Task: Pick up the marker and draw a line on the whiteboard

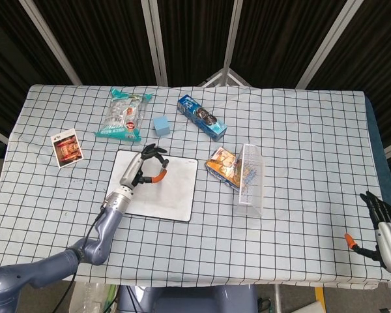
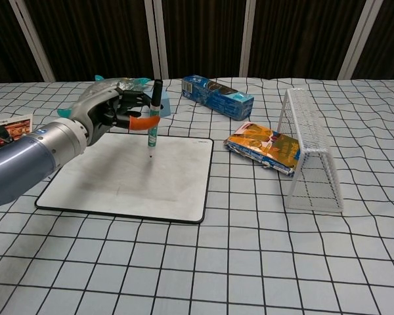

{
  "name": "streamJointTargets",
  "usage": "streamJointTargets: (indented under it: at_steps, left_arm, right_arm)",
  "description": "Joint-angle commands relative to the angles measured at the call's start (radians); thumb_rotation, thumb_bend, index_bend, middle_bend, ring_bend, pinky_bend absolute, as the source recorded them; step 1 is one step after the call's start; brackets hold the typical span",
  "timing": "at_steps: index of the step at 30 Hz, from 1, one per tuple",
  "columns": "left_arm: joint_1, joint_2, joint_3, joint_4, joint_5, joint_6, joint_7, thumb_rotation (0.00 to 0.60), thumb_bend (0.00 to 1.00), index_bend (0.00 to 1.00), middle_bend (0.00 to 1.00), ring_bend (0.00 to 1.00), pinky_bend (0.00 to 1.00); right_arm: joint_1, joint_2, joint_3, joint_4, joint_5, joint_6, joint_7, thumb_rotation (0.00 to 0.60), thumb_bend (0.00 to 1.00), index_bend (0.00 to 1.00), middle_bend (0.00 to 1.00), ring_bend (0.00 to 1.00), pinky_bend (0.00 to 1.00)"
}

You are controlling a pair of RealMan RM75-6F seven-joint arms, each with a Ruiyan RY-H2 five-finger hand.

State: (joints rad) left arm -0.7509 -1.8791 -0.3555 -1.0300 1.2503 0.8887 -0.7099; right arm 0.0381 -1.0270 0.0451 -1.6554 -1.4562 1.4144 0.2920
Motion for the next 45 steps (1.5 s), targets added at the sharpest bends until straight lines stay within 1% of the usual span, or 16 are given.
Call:
streamJointTargets:
  at_steps: [1, 8, 16, 20, 27, 32, 37, 45]
  left_arm:
    - [-0.002, -0.002, 0.002, 0.002, -0.002, -0.004, -0.001, 0.600, 0.59, 0.76, 0.24, 0.05, 0.09]
    - [0.000, -0.004, 0.008, -0.003, -0.005, -0.008, -0.002, 0.600, 0.59, 0.76, 0.24, 0.05, 0.09]
    - [0.025, 0.018, 0.037, -0.048, 0.011, 0.006, -0.001, 0.600, 0.59, 0.77, 0.24, 0.05, 0.09]
    - [0.047, 0.038, 0.058, -0.090, 0.022, 0.019, -0.004, 0.600, 0.59, 0.77, 0.24, 0.05, 0.09]
    - [0.100, 0.094, 0.103, -0.208, 0.051, 0.059, -0.009, 0.600, 0.59, 0.77, 0.25, 0.05, 0.09]
    - [0.127, 0.127, 0.130, -0.274, 0.073, 0.081, -0.009, 0.600, 0.59, 0.77, 0.25, 0.05, 0.09]
    - [0.139, 0.147, 0.130, -0.294, 0.082, 0.103, -0.010, 0.600, 0.59, 0.77, 0.25, 0.05, 0.09]
    - [0.116, 0.153, 0.088, -0.255, 0.056, 0.089, -0.003, 0.600, 0.59, 0.77, 0.25, 0.05, 0.09]
  right_arm:
    - [0.000, 0.001, 0.000, -0.001, 0.001, -0.001, 0.001, 0.600, 0.30, 0.00, 0.00, 0.00, 0.00]
    - [0.001, 0.002, 0.002, -0.002, 0.001, 0.000, 0.002, 0.600, 0.30, 0.00, 0.00, 0.00, 0.00]
    - [-0.001, 0.000, -0.001, -0.002, -0.006, 0.005, -0.003, 0.600, 0.30, 0.00, 0.00, 0.00, 0.00]
    - [-0.002, -0.002, 0.000, 0.000, -0.008, 0.008, -0.006, 0.600, 0.30, 0.00, 0.00, 0.00, 0.00]
    - [-0.005, -0.006, -0.002, 0.000, -0.013, 0.016, -0.015, 0.600, 0.30, 0.00, 0.00, 0.00, 0.00]
    - [-0.007, -0.007, -0.002, -0.003, -0.014, 0.019, -0.019, 0.600, 0.30, 0.00, 0.00, 0.00, 0.00]
    - [-0.009, -0.007, -0.003, -0.003, -0.016, 0.023, -0.019, 0.600, 0.30, 0.00, 0.00, 0.00, 0.00]
    - [-0.009, -0.010, -0.005, 0.002, -0.018, 0.022, -0.018, 0.600, 0.30, 0.00, 0.00, 0.00, 0.00]
